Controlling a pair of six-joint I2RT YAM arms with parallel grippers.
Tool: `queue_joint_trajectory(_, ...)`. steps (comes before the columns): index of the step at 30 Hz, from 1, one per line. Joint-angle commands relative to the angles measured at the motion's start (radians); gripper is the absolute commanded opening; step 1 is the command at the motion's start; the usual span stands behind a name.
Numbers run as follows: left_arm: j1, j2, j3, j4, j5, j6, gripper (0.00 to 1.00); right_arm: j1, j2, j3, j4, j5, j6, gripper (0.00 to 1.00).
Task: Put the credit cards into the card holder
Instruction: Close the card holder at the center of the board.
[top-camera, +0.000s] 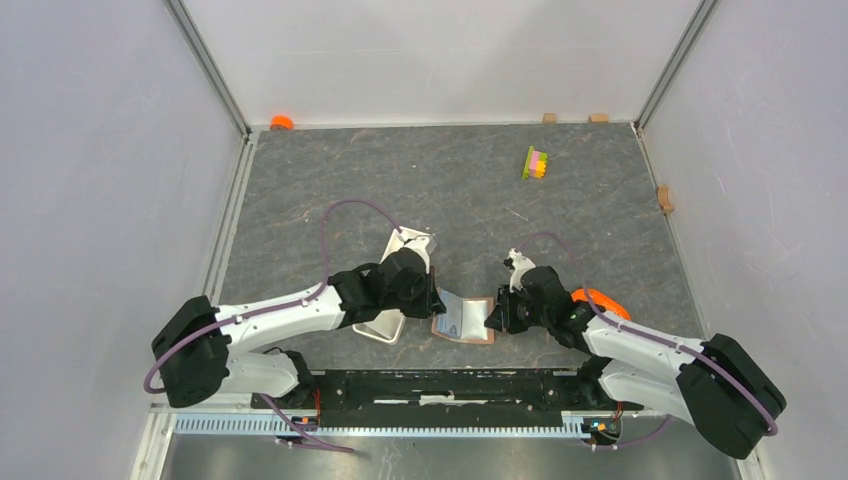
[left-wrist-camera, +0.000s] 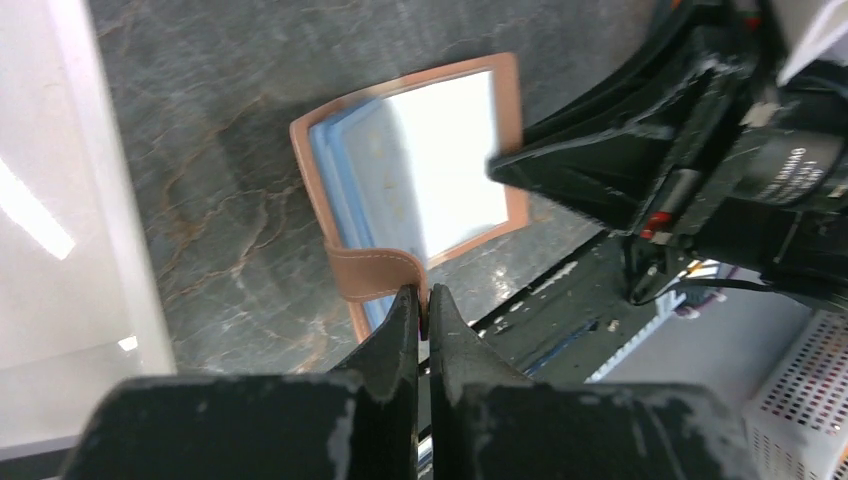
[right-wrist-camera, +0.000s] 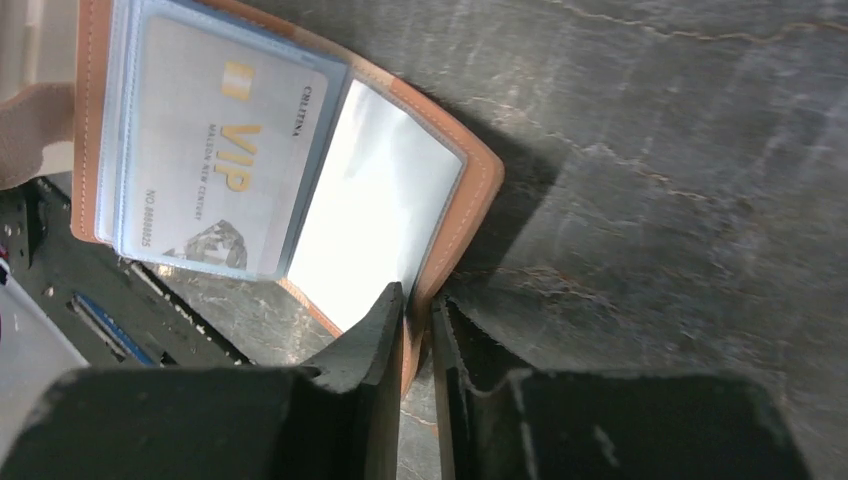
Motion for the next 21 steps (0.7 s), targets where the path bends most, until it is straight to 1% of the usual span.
queue_joint_trajectory(1, 0.004, 0.01, 0.049, 0.109, 0.101, 0.032, 0.02, 0.015, 0.004, -0.017, 0.076, -0.044, 0.041, 0.28)
queue_joint_trajectory(4, 0.004, 0.074, 0.067, 0.163, 0.146, 0.023, 0.02, 0.014, -0.049, -0.048, 0.104, -0.029, 0.069, 0.43)
queue_joint_trajectory(10, 0.001, 0.209, 0.088, 0.324, 0.249, -0.042, 0.02, -0.013, -0.18, -0.123, 0.074, 0.027, 0.124, 0.59)
queue_joint_trajectory(13, -0.008, 0.255, 0.113, 0.361, 0.263, -0.054, 0.02, -0.022, -0.265, -0.16, 0.049, 0.075, 0.165, 0.65)
queue_joint_trajectory(15, -0.018, 0.284, 0.135, 0.362, 0.266, -0.048, 0.02, -0.024, -0.326, -0.163, 0.002, 0.14, 0.19, 0.68)
queue_joint_trajectory(21, -0.043, 0.352, 0.185, 0.372, 0.276, -0.04, 0.02, -0.024, -0.48, -0.078, -0.28, 0.421, 0.194, 0.76)
